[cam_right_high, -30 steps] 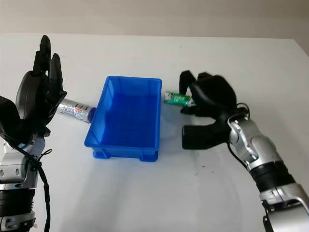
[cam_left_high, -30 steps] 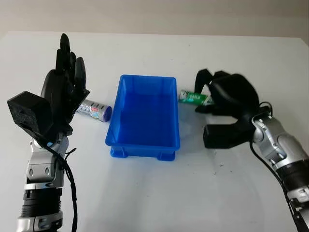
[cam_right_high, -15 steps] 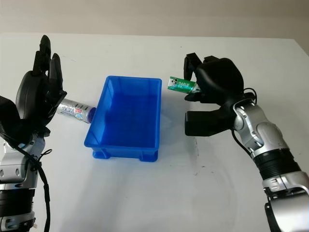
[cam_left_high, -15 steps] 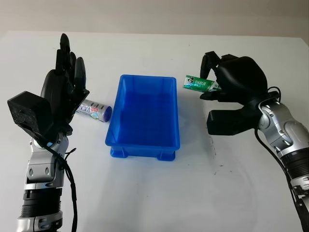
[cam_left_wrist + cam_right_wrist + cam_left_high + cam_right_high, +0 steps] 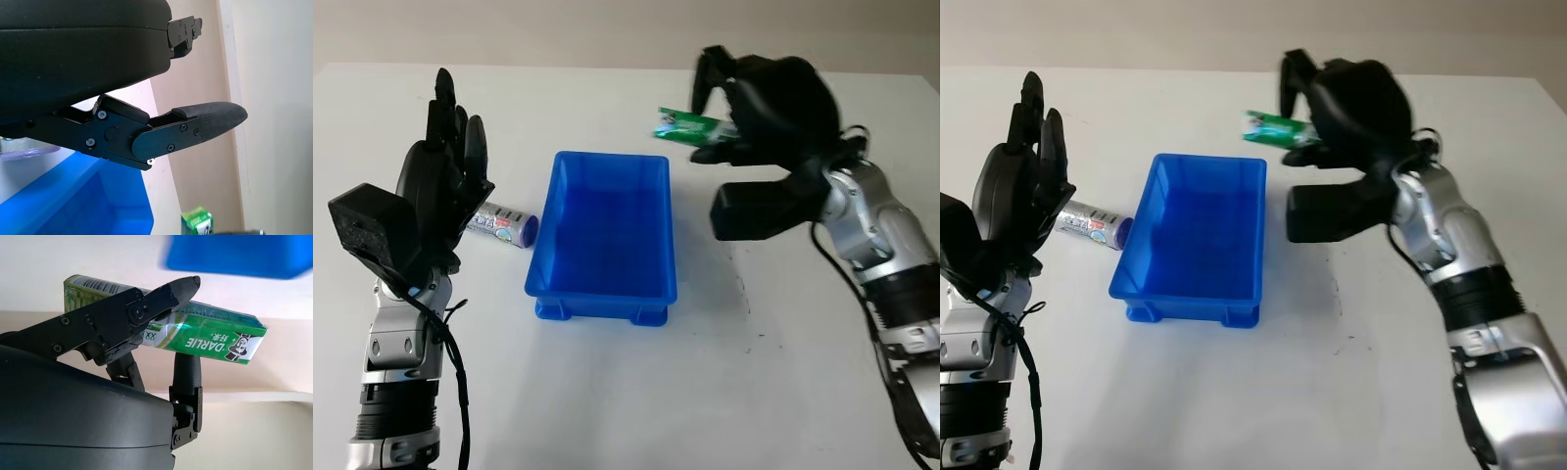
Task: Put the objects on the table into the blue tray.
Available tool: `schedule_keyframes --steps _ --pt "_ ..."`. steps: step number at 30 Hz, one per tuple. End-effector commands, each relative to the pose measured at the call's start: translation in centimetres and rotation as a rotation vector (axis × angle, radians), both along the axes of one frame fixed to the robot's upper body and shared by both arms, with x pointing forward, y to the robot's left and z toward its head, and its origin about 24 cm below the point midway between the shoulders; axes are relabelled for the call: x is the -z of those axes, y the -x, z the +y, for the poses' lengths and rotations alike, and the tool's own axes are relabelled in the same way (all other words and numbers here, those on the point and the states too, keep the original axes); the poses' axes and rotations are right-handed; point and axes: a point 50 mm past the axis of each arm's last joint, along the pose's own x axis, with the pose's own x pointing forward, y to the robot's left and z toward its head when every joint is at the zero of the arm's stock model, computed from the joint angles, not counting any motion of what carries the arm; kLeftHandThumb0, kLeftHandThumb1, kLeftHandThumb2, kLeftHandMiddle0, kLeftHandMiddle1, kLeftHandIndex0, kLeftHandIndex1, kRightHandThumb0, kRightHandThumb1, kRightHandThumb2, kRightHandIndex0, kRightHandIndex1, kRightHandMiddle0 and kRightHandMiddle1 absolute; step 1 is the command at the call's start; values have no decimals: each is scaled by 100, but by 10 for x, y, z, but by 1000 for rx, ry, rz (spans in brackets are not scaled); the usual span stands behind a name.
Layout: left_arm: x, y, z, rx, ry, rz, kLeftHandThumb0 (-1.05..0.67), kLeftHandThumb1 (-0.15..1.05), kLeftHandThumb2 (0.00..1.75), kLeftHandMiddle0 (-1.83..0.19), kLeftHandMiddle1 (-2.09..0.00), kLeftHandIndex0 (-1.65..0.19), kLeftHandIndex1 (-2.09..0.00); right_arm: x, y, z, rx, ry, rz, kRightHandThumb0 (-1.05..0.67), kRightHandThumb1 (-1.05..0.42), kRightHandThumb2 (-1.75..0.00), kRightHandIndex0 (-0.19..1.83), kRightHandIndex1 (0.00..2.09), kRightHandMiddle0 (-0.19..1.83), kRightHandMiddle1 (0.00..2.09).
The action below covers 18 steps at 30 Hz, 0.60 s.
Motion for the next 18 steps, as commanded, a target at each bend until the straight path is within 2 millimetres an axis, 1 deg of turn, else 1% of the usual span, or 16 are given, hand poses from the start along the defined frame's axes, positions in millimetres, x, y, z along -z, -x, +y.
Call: schedule_keyframes --steps 1,7,11,14,18 --pt "-8 0 0 -6 -9 -29 -78 105 67 19 0 19 0 -11 4 15 -76 -13 -15 -39 -99 -7 100 209 74 209" --pt "-8 1 -1 -10 -9 -36 -78 105 67 19 0 19 0 -4 8 40 -175 -9 47 -39 -101 -6 98 209 73 209" --pt "-8 1 0 -15 -18 -38 -79 105 68 19 0 19 0 3 8 51 -228 7 76 -39 -100 -5 96 209 70 209" --pt "-7 2 -1 -19 -22 -36 -79 105 68 19 0 19 0 11 8 56 -255 22 109 -40 -100 -6 95 209 68 209" --pt "-6 2 -1 -30 -15 -33 -79 105 68 19 0 19 0 20 5 56 -264 58 139 -41 -101 -6 93 209 66 209"
